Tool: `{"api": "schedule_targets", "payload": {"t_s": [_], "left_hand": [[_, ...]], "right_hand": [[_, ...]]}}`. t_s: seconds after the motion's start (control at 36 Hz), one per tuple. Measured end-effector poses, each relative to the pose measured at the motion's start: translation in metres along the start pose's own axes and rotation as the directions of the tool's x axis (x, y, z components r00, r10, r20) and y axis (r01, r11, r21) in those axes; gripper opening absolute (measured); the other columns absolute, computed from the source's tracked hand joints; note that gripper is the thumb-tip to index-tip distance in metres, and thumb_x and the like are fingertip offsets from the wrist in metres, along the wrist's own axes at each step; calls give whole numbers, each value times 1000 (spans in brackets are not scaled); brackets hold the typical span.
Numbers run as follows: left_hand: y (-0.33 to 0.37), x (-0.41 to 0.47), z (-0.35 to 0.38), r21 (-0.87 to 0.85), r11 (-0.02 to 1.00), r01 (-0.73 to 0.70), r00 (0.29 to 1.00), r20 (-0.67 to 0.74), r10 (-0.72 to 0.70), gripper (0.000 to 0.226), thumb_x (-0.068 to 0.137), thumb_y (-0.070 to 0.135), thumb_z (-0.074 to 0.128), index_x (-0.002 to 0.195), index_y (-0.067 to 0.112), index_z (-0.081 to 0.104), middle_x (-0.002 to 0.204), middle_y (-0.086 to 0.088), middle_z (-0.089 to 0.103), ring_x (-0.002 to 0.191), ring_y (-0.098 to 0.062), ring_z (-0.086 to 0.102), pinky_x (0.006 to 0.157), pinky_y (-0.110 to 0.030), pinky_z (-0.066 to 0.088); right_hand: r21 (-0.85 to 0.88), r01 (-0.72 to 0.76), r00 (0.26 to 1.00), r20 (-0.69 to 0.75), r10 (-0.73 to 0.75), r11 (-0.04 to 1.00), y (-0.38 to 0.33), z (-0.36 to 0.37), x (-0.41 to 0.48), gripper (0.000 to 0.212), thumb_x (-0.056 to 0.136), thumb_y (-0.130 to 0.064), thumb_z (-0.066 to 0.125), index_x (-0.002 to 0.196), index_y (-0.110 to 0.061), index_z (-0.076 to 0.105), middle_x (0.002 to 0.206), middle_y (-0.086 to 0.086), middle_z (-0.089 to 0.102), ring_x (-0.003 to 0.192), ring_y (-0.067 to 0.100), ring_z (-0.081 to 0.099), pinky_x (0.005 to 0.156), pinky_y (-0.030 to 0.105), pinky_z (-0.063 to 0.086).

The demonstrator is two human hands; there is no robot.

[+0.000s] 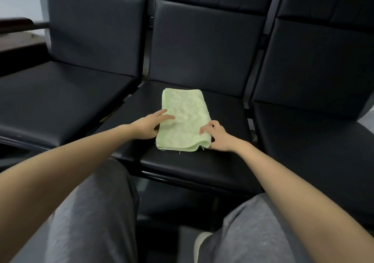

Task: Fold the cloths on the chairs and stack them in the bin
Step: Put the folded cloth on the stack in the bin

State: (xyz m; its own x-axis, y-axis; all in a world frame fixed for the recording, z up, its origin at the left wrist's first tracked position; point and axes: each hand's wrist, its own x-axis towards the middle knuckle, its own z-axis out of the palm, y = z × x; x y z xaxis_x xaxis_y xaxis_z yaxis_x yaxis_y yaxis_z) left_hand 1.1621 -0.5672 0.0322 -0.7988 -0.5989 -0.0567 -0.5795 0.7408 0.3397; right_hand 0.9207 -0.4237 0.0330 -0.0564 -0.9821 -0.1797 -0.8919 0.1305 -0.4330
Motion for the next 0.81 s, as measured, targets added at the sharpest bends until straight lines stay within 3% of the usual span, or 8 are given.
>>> {"api": "schedule_targets", "payload": {"t_s": [0.08,0.14,0.22,0.33,0.44,0.56,0.64,0.81], "left_hand": [[13,-5,2,13,996,-93,993,69,92,53,86,9,61,133,32,51,149,-2,30,135,-27,23,110,-32,25],[19,-10,1,19,992,-125,992,37,124,48,84,8,61,126,30,59,131,3,45,126,-24,25,103,-26,28],[21,-15,-1,16,976,-218,976,-19,219,33,81,20,62,113,22,70,114,7,61,113,-17,43,98,-25,33],[37,-23,-17,-171,976,-135,958,228,172,16,83,11,65,96,16,74,90,15,70,88,-1,61,83,-17,44],[50,-14,-46,-325,946,-20,910,386,152,22,86,9,67,85,31,65,79,27,67,78,14,61,73,-7,45],[53,1,-69,-566,815,121,962,269,43,22,91,14,62,112,16,65,111,5,69,103,-10,65,92,-26,50],[52,22,-73,-721,649,245,970,177,-169,30,93,22,58,122,14,59,120,0,66,109,-16,63,94,-31,50],[58,39,-48,-490,698,523,851,248,-463,58,94,36,56,141,10,37,139,-8,45,123,-28,48,96,-37,44]], "right_hand": [[57,51,988,-146,-43,997,-1,2,1,10,87,-7,59,94,-2,65,103,9,56,106,27,48,97,31,31],[143,60,986,-162,-36,988,2,-2,-4,16,86,-11,63,87,5,66,95,8,61,106,19,45,96,30,28],[272,-27,1000,-7,30,962,2,-15,-19,6,86,-13,65,85,-12,71,109,-7,58,112,5,36,100,29,30],[357,-95,961,277,-9,929,-6,-41,-38,41,87,-5,61,57,-31,72,66,-20,64,73,3,51,69,18,37],[473,-215,916,401,8,855,-19,-62,-36,11,87,-17,60,84,-20,70,75,-9,64,66,5,51,63,18,39],[523,-163,986,68,150,837,-28,-80,-14,13,93,-20,57,82,-16,63,62,-4,49,55,8,37,53,20,28],[615,-160,941,-142,308,772,-26,-89,4,17,95,-31,54,104,-19,62,96,-2,65,77,13,53,64,25,37],[568,-415,852,-33,523,711,-12,-63,24,55,95,-37,52,141,-10,39,132,8,49,106,20,50,81,31,41]]}}
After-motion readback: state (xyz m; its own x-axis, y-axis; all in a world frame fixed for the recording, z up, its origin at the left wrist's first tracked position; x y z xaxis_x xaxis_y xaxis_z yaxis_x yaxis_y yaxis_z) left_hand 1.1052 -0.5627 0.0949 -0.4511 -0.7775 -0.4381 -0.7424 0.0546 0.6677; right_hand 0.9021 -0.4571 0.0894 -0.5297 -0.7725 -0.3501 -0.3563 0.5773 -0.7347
